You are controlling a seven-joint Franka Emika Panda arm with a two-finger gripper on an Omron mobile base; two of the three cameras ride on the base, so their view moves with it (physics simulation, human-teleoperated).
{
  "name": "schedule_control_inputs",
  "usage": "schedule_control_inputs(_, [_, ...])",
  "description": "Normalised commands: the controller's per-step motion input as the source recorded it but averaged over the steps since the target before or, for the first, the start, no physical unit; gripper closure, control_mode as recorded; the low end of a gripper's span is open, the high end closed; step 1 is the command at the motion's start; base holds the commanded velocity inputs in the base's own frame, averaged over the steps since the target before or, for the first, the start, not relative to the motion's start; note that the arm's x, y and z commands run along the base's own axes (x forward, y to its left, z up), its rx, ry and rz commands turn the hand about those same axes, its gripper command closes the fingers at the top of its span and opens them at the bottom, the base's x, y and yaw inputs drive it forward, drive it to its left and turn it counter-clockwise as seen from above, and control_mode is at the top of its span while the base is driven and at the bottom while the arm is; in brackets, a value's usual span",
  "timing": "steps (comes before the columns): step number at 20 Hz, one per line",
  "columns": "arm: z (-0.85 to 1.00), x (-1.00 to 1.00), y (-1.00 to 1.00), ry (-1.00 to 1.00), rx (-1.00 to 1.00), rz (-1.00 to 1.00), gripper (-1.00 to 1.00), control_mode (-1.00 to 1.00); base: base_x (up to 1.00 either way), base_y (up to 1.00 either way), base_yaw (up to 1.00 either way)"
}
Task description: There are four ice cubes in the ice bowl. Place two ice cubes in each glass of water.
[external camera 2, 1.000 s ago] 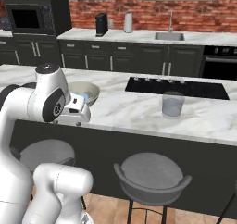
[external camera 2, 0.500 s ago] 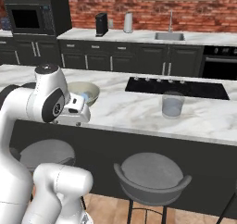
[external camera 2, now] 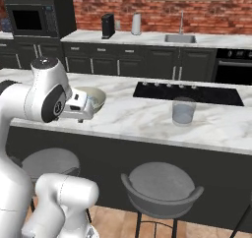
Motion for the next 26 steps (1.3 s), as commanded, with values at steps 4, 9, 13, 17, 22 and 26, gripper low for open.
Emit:
schedule_control_inputs(4, [0.50,0.33,0.20,-0.02,0.00,0.00,-1.00,-1.00,0.00,0.00,0.00])
schedule_control_inputs(9, [0.11,0.47,0.30,0.02,-0.02,0.00,-1.00,-1.00,0.00,0.00,0.00])
schedule_control_inputs(13, [-0.02,0.64,0.43,0.03,-0.09,0.03,-1.00,-1.00,0.00,0.00,0.00])
schedule_control_inputs(17, [-0.22,0.73,0.22,0.02,-0.12,0.18,-1.00,-1.00,0.00,0.00,0.00])
schedule_control_inputs(22, [-0.44,0.70,0.00,0.00,-0.02,0.22,-1.00,-1.00,0.00,0.00,0.00])
schedule_control_inputs(26, [-0.29,0.41,0.01,0.01,0.00,0.09,-1.00,-1.00,0.00,0.00,0.00])
